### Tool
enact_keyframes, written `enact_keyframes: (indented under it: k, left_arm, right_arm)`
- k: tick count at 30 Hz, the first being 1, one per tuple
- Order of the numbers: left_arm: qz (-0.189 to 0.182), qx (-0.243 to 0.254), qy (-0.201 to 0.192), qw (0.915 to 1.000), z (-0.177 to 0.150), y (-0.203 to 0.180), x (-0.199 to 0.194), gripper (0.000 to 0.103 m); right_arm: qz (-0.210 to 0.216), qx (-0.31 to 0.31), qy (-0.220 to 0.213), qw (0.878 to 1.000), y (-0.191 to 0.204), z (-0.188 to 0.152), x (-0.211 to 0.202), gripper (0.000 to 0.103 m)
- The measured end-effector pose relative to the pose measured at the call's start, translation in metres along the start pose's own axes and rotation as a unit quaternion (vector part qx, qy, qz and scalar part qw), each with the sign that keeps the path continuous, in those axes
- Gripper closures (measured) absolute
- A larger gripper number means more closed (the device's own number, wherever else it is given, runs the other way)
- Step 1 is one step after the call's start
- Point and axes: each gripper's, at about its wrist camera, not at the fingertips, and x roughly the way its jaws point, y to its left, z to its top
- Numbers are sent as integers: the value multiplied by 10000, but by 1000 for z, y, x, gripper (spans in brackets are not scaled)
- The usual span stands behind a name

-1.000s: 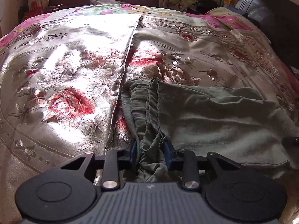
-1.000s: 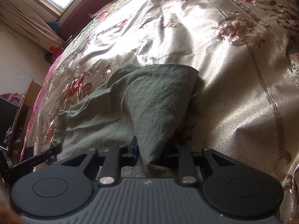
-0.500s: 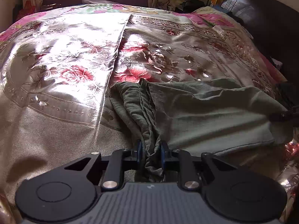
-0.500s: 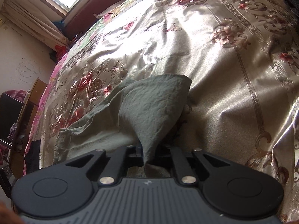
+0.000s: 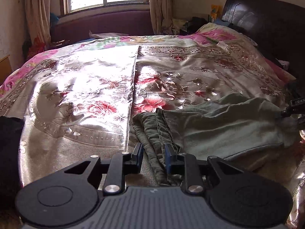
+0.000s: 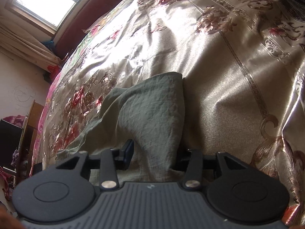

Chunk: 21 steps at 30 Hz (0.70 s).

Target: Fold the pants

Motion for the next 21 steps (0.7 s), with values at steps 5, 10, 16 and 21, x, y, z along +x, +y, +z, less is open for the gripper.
enact_keyframes:
  k: [5,10,16,21]
  left_arm:
    - [-214,546,-196,9981,23,-37,11,64]
    - [-574,1054,35,9928,28,-81,49,64]
    - [-796,1254,465,9878,12,-103,68,64]
    - [-642,897,580,9922,-2,-89,73,61]
  right_arm:
    - [1027,873,-218,9906,-40,10,0,63]
    - [1464,782,-423,9852,-39,28,-4,69]
    - [848,592,-43,9946,-43,16,6,76]
    - [1152,645,-328,9907,-32,14,-23,95]
